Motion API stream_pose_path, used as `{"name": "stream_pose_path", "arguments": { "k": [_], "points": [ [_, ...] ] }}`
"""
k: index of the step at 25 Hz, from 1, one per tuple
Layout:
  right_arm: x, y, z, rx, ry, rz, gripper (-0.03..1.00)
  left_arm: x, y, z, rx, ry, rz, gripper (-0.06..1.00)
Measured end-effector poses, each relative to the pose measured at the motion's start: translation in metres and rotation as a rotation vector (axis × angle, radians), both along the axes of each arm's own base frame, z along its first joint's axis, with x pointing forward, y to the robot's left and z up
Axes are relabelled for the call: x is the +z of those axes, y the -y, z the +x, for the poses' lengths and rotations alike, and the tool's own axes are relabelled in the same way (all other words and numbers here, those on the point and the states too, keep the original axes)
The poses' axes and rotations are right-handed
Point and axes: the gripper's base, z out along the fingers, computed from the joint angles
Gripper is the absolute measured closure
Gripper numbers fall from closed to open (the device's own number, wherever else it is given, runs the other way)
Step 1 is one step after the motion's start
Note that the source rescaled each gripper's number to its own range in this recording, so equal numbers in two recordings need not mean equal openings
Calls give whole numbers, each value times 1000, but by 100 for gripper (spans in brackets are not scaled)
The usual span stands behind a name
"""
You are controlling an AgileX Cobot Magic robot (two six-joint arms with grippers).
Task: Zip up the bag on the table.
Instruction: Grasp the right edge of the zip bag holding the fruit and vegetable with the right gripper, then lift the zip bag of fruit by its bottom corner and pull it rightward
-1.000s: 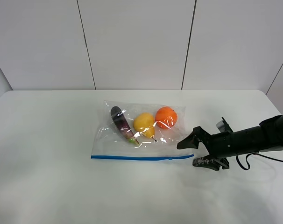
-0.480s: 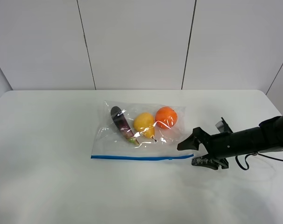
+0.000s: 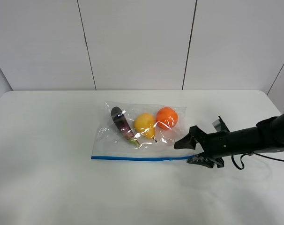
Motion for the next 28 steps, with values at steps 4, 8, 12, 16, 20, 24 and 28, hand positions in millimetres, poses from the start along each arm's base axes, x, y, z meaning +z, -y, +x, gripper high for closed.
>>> {"name": "stream_pose_path", "arguments": {
  "k": [4, 8, 12, 16, 20, 24, 28],
  "points": [
    [1, -7, 2, -8, 18, 12, 20, 0, 0, 0, 0, 0, 0, -6],
    [2, -10, 2, -9, 21, 15, 20, 0, 0, 0, 0, 0, 0, -6],
    [1, -9, 2, -12, 21, 11, 28, 0, 0, 0, 0, 0, 0, -6],
    [1, -9, 2, -15, 19, 3, 51, 0, 0, 0, 0, 0, 0, -6],
    [-1, -7, 2, -26, 15, -19, 85, 0, 0, 0, 0, 0, 0, -6],
    [-2, -5, 3, -37, 12, -45, 96, 0, 0, 0, 0, 0, 0, -6],
    [-3, -5, 3, -40, 11, -52, 97, 0, 0, 0, 0, 0, 0, -6]
  ]
}}
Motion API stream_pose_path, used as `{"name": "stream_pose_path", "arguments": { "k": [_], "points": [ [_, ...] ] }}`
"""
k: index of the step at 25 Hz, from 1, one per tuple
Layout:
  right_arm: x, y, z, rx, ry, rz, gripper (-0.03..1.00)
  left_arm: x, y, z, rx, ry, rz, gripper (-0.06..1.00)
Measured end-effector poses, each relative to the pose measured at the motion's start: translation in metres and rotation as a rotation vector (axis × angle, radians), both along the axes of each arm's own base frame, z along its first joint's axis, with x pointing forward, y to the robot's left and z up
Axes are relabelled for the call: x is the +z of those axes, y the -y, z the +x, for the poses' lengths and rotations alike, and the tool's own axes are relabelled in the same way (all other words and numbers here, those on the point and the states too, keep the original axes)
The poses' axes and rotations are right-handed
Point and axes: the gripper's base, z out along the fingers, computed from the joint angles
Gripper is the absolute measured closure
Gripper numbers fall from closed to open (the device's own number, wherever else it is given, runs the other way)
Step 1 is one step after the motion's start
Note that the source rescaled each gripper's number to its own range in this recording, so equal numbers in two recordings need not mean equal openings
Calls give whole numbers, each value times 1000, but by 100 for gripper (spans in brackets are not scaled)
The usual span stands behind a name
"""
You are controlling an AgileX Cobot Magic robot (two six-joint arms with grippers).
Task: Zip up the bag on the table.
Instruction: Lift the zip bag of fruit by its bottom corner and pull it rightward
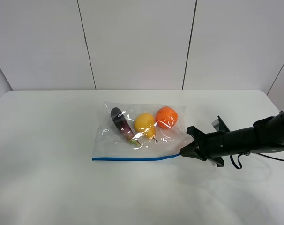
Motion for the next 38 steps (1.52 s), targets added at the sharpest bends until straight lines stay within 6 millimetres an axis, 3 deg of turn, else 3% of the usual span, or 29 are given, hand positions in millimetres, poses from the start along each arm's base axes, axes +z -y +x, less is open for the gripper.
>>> {"name": "stream_pose_path", "arguments": {
  "k": [14, 25, 31, 38],
  "points": [
    [9, -8, 1, 71, 58, 92, 97, 0, 0, 0, 0, 0, 0, -6],
    [36, -18, 22, 141, 186, 258, 97, 0, 0, 0, 0, 0, 0, -6],
    [41, -19, 23, 151, 201, 277, 97, 0, 0, 0, 0, 0, 0, -6],
    [62, -20, 23, 172, 272, 275, 97, 0, 0, 0, 0, 0, 0, -6]
  ]
}}
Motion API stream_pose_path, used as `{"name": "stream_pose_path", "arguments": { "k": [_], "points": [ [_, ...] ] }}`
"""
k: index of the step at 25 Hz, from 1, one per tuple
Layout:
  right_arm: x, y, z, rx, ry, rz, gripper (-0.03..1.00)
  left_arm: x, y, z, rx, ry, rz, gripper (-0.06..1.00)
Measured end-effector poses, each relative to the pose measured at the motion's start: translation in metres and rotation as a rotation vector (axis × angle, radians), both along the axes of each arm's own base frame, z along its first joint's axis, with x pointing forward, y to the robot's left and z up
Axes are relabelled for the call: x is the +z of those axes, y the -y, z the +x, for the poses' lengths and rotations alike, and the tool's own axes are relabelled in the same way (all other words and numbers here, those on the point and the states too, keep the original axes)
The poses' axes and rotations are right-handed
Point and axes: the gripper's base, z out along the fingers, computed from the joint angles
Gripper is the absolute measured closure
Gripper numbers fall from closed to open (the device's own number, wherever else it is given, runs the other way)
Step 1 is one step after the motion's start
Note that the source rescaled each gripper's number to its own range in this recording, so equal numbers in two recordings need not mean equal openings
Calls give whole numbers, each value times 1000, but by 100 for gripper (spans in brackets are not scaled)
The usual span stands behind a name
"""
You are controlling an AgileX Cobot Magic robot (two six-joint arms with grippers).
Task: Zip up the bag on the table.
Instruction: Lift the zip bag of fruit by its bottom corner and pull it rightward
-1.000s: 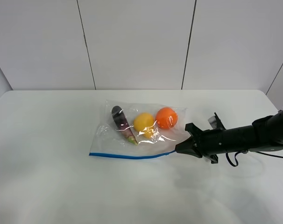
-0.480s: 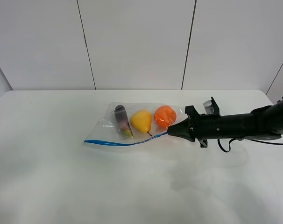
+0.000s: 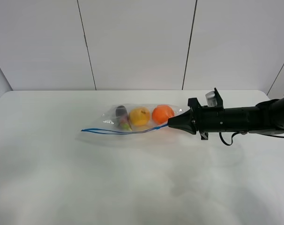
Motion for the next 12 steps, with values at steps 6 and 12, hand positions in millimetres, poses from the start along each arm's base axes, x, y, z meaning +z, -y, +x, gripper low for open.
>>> {"name": "stream_pose_path", "arguments": {
  "k": [6, 12],
  "points": [
    [1, 0, -1, 22, 8, -13, 97, 0, 0, 0, 0, 0, 0, -6],
    [1, 0, -2, 25, 8, -15, 97, 0, 0, 0, -1, 2, 2, -6]
  ]
}}
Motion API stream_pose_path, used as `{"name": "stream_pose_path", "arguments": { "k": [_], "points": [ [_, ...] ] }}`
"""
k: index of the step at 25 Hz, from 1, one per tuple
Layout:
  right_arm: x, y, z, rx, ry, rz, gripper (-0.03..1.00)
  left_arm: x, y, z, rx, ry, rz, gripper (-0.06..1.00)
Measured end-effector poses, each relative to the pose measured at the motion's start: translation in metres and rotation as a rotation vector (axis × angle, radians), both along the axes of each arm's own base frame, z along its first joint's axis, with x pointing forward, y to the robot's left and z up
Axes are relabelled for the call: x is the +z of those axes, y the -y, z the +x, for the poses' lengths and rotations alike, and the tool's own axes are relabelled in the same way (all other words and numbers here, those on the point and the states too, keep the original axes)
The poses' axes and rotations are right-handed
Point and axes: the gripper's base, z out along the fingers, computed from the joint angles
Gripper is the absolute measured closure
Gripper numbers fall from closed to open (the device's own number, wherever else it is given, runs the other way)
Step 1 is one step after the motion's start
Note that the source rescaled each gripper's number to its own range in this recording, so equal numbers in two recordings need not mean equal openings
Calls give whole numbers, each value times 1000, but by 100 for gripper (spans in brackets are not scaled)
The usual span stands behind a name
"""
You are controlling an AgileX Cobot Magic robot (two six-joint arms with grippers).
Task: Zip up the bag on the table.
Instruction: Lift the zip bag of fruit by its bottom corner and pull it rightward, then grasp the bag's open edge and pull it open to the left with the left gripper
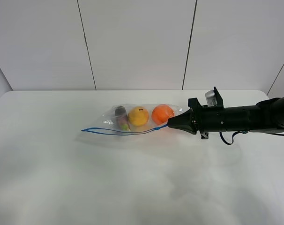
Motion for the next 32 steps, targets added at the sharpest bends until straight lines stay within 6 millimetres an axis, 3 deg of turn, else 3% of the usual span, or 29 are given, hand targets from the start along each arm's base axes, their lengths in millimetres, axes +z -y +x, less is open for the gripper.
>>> {"name": "stream_pose_path", "arguments": {
  "k": [13, 22, 32],
  "points": [
    [-1, 0, -2, 27, 0, -17, 97, 6, 0, 0, -2, 47, 2, -6],
    [-2, 0, -3, 33, 1, -22, 97, 37, 0, -5, -5, 163, 2, -6],
    [-2, 0, -3, 44, 1, -29, 97, 97, 1, 55, -14, 150, 6, -6]
  ]
}}
